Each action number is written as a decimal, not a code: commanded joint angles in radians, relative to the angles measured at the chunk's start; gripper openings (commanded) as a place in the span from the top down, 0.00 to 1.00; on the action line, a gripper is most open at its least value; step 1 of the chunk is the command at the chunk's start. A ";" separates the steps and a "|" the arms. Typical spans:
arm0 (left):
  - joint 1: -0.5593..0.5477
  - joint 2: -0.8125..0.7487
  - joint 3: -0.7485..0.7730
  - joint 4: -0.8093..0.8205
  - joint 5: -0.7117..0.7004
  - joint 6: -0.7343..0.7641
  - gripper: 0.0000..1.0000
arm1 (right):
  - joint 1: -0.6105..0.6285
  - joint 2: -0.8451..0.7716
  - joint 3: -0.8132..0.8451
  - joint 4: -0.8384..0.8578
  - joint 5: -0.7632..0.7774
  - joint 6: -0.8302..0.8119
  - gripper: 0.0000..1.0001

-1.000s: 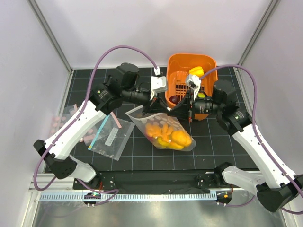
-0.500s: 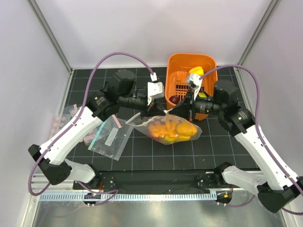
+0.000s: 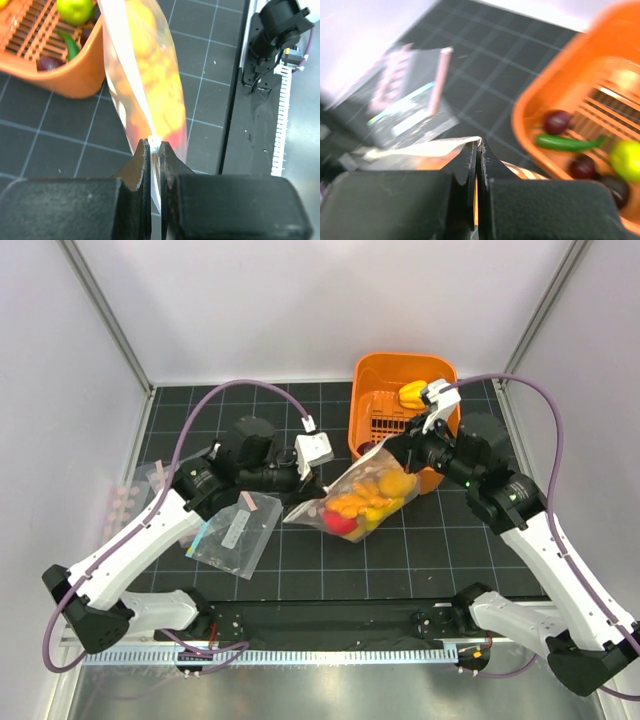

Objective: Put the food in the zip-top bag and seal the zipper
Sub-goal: Zip the zipper food storage bag at the center of the board, then place the zipper food storage bag at the center of the board, then reset both arms

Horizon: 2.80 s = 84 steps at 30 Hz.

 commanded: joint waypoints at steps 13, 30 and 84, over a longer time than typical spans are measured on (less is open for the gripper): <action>0.001 -0.099 -0.105 -0.090 -0.132 -0.134 1.00 | -0.016 -0.034 -0.026 0.065 0.820 0.132 0.99; 0.004 -0.064 -0.094 -0.108 -0.248 -0.146 1.00 | -0.023 -0.076 -0.120 -0.001 1.064 0.208 0.99; 0.038 -0.298 -0.192 0.214 -1.072 -0.888 0.00 | -0.100 -0.069 0.046 -0.259 1.072 0.402 0.00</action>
